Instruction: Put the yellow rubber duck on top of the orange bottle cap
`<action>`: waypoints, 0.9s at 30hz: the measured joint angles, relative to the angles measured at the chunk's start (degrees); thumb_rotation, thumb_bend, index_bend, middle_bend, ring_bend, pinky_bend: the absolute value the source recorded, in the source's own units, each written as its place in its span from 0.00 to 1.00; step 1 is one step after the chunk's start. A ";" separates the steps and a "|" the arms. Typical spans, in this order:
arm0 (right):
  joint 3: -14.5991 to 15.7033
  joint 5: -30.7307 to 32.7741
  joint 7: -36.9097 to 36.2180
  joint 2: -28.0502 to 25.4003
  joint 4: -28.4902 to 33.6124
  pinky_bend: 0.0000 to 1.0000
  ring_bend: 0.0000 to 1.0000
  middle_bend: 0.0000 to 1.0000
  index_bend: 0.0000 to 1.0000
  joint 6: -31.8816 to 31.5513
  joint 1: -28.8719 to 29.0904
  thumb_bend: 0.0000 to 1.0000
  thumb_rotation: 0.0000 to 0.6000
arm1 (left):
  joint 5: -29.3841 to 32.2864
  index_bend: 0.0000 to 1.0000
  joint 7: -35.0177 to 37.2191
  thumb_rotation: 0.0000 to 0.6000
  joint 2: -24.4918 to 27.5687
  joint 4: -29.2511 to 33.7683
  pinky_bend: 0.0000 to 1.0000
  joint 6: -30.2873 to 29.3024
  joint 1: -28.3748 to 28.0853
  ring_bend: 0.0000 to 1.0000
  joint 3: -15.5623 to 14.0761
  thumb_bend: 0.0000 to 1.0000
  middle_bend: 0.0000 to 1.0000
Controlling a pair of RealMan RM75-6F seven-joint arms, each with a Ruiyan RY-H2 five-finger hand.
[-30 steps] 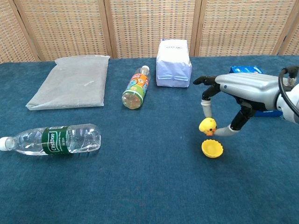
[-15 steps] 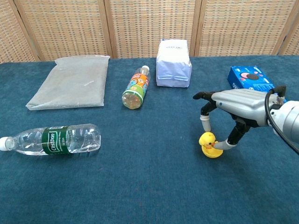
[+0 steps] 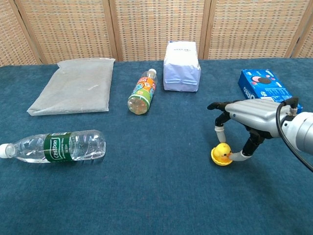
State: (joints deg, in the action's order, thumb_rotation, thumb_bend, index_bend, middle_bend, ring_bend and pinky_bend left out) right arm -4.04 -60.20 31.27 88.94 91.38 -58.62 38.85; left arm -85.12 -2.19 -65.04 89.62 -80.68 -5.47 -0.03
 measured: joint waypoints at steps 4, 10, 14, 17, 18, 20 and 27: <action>-0.16 -0.07 -0.23 -0.05 0.09 0.00 0.00 0.00 0.28 0.10 0.01 0.02 1.00 | -0.07 0.00 -0.17 1.00 -0.01 0.08 0.00 -0.06 0.00 0.00 -0.04 0.04 0.00; -0.25 -0.98 -1.10 -1.63 1.85 0.00 0.00 0.00 0.12 0.52 0.01 0.00 1.00 | -0.03 0.00 -0.09 1.00 0.04 0.11 0.00 -0.13 0.02 0.00 -0.02 0.04 0.00; -0.40 -1.60 -0.70 -3.82 5.05 0.00 0.00 0.00 0.12 -0.71 -0.37 0.00 1.00 | -0.01 0.00 0.25 1.00 0.22 0.19 0.00 -0.30 0.09 0.00 0.03 0.04 0.00; -0.44 -3.00 -1.02 -6.72 8.77 0.00 0.00 0.00 0.12 -2.31 -1.14 0.00 1.00 | -0.06 0.00 0.51 1.00 0.39 0.26 0.00 -0.54 0.18 0.00 0.05 0.04 0.00; -0.41 -3.68 -1.32 -7.90 10.04 0.00 0.00 0.00 0.12 -2.92 -1.51 0.00 1.00 | -0.13 0.00 0.58 1.00 0.44 0.30 0.00 -0.67 0.22 0.00 0.05 0.04 0.00; -0.24 -5.96 -2.55 -10.98 12.77 0.00 0.00 0.00 0.09 -4.73 -2.65 0.00 1.00 | -0.36 0.00 0.74 1.00 0.58 0.43 0.00 -1.07 0.35 0.00 0.04 0.04 0.00; 1.02 -18.60 -12.96 -16.26 13.31 0.00 0.00 0.00 0.00 -16.34 -9.04 0.00 1.00 | -1.33 0.00 1.06 1.00 1.00 0.76 0.00 -3.08 1.17 0.00 -0.09 0.04 0.00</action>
State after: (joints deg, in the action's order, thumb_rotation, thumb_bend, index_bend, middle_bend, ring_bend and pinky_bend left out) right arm -3.02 -78.80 18.31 72.68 104.69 -74.95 29.81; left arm -86.45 -1.13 -64.04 90.38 -83.76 -4.29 -0.12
